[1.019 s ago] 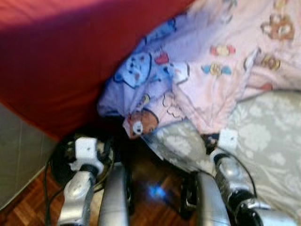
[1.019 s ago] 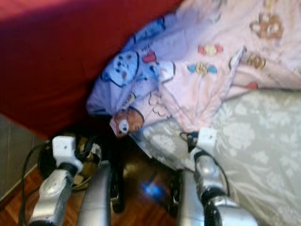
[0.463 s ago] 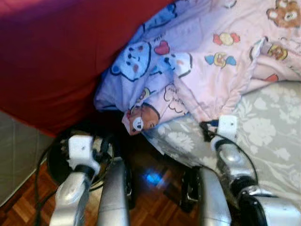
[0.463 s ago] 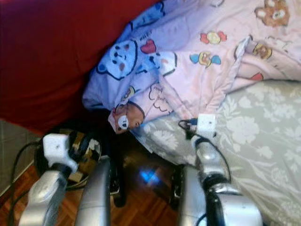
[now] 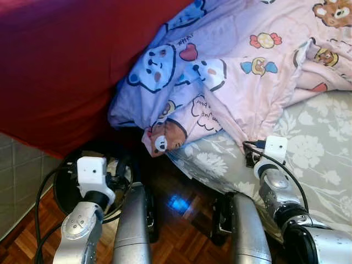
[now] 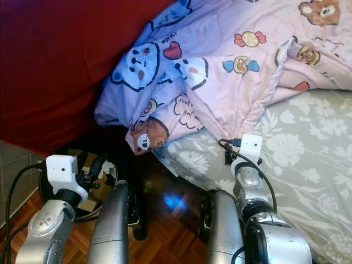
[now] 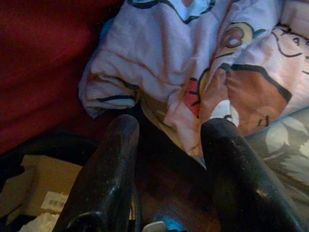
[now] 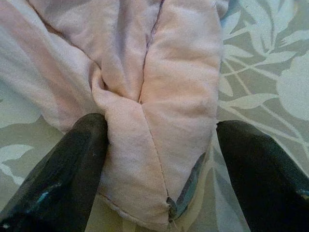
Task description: Clean up the room
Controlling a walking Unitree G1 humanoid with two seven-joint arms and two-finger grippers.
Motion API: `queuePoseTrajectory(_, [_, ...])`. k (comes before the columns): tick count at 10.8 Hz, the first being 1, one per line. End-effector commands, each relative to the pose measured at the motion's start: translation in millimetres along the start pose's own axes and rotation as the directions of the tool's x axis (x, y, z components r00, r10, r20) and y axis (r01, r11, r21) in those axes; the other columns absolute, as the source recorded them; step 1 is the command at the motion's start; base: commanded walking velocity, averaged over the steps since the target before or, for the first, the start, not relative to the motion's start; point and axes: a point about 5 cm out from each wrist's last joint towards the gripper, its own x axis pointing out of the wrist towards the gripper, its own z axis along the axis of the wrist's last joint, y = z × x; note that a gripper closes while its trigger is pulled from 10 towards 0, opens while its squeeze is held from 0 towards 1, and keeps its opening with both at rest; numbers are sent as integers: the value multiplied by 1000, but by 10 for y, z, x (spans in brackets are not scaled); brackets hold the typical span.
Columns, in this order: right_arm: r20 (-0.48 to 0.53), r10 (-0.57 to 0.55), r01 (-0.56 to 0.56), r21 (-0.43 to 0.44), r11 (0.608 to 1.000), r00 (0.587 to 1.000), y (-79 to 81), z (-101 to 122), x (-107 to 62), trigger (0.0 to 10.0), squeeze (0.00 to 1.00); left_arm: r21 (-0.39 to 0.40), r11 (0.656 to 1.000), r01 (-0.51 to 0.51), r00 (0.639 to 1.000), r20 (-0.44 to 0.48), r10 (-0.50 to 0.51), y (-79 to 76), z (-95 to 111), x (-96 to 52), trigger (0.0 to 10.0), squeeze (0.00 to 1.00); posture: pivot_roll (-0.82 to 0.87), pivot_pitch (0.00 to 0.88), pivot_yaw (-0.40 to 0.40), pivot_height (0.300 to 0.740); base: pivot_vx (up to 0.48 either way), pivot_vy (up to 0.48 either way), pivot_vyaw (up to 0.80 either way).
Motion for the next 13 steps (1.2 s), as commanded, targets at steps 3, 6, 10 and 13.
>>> queuePoseTrajectory(3, [-129,-10,13,23,1000,992,-50,-349,-93,0,0,7,1000,-3,999,-44,4,15,-44,-69,10000,0,268,558,47,597,0,0,0])
queuePoseTrajectory(6, [-152,0,2,17,1000,988,-34,-437,-125,0,0,17,1000,-2,999,-53,3,25,-34,-64,10000,0,268,555,53,597,0,0,0])
queuePoseTrajectory(10, [-153,-10,9,-5,1000,988,-48,-491,-150,0,0,28,999,-23,995,-96,26,77,-166,-125,10000,0,264,540,51,597,0,0,0])
queuePoseTrajectory(13, [-137,-11,12,0,1000,991,-77,-505,-163,0,0,51,997,-58,983,-174,66,199,-442,-152,10000,0,248,475,43,597,0,0,0])
